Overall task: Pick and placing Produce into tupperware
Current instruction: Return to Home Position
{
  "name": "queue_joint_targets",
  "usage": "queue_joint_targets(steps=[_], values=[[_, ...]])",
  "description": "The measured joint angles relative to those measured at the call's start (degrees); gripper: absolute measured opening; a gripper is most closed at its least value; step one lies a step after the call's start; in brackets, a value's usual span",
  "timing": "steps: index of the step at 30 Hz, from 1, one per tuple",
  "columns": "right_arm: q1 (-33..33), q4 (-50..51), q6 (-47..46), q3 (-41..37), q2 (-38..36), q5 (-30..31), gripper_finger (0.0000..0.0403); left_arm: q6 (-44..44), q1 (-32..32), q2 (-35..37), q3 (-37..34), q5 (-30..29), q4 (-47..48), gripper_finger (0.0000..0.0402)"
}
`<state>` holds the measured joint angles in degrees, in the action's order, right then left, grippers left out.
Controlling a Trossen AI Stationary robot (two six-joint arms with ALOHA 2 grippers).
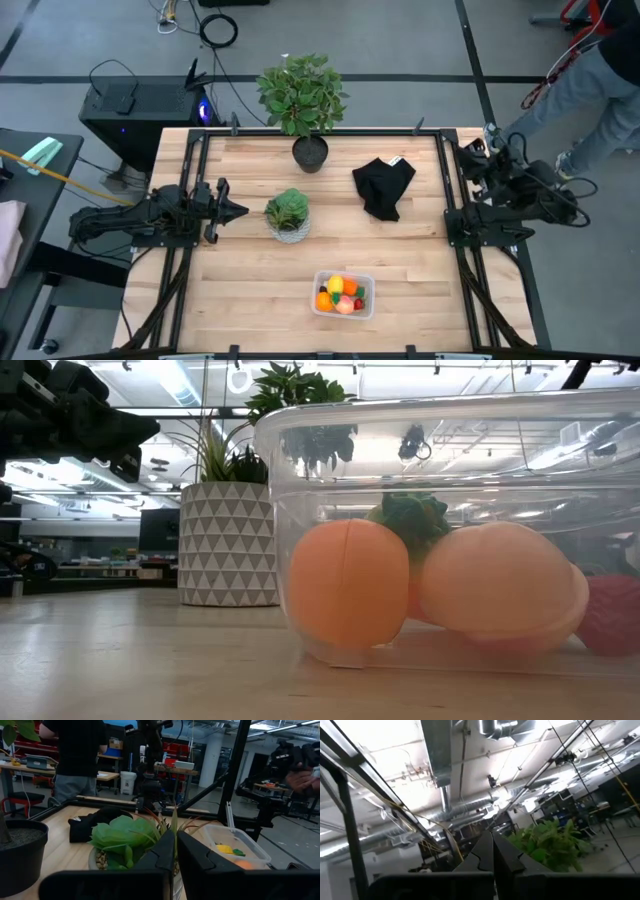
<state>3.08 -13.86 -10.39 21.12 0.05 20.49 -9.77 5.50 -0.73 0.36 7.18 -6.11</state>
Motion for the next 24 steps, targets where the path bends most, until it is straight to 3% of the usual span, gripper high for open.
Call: queue_joint_targets(steps=[8, 14, 16, 19, 24], values=[[-5.0, 1.6, 0.1, 0.0, 0.2, 1.5, 0.0000, 0.0, 0.0, 0.0, 0.0, 0.0, 0.0, 0.0032], [-6.3, 16.1, -3.5, 0.0, 0.0, -11.5, 0.0000, 0.0, 0.0, 0.0, 0.0, 0.0, 0.0, 0.0034], [-6.3, 20.6, -6.0, -0.2, 0.0, -12.9, 0.0000, 0.0, 0.0, 0.0, 0.0, 0.0, 0.0, 0.0031], [-6.3, 19.4, -6.4, -2.2, 0.0, -12.9, 0.0000, 0.0, 0.0, 0.0, 0.0, 0.0, 0.0, 0.0025], [-6.3, 6.8, -8.3, -9.3, 0.0, -11.4, 0.0000, 0.0, 0.0, 0.0, 0.0, 0.0, 0.0, 0.0025]])
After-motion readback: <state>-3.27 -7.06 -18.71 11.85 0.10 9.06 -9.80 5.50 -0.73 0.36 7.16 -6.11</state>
